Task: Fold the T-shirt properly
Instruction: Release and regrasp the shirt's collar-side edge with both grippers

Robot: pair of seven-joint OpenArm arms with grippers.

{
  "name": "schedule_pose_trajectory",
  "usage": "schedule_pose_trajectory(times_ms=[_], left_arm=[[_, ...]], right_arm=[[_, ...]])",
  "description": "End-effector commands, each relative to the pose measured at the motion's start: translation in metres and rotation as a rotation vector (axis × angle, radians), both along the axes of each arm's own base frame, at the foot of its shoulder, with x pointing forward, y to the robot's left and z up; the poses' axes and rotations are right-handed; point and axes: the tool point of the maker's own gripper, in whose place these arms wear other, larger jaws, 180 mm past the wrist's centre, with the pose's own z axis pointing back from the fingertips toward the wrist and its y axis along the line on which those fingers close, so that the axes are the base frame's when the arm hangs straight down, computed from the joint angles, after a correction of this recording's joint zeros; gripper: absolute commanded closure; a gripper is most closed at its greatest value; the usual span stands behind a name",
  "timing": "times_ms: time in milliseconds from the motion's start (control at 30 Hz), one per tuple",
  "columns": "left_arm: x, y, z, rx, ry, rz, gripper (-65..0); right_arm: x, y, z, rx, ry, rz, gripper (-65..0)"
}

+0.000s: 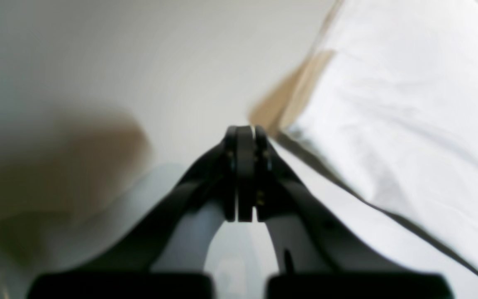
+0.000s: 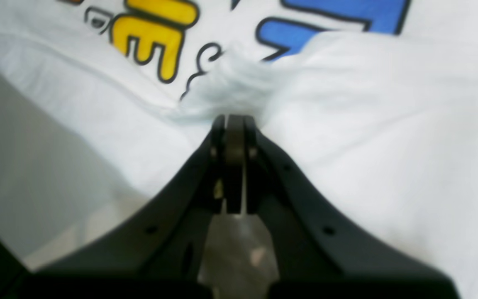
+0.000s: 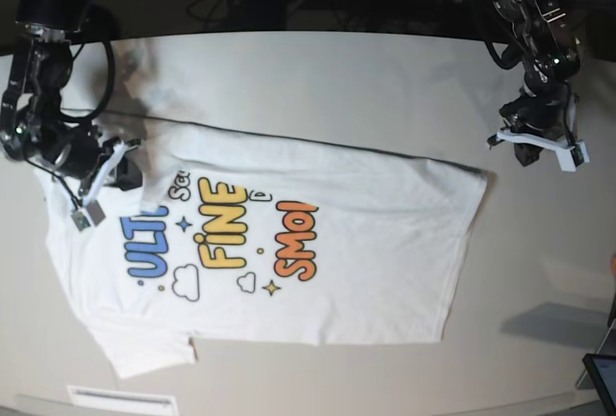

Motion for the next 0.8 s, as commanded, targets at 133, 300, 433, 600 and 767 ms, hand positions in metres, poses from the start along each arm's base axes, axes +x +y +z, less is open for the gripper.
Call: schedule_pose_trajectory(times_ms=[133, 300, 433, 600, 767], left_arm=[[-0.005, 0.024, 0.018, 0.048, -0.043, 0.052, 0.0], [-0.008, 0.027, 0.029, 0.072, -0.061, 0.056, 0.0], [0.001, 0.02, 0.049, 0.097, -0.115, 0.031, 0.0], [0.025, 0.003, 0.067, 0.154, -0.19, -0.099, -0.5], [0.052, -0.032, 0.065, 0.287, -0.135, -0.258, -7.2]], right_arm=[[0.043, 0.018, 0.012, -0.083, -0.06, 0.069, -0.3], [0.058, 0.007, 0.049, -0.235, -0.176, 0.079, -0.1], [0.036, -0.015, 0.073, -0.452, -0.257, 0.088, -0.1], [-0.005, -0.016, 0.052, -0.582, -0.238, 0.085, -0.7], [-0.035, -0.008, 0.025, -0.624, -0.22, 0.083, -20.9]])
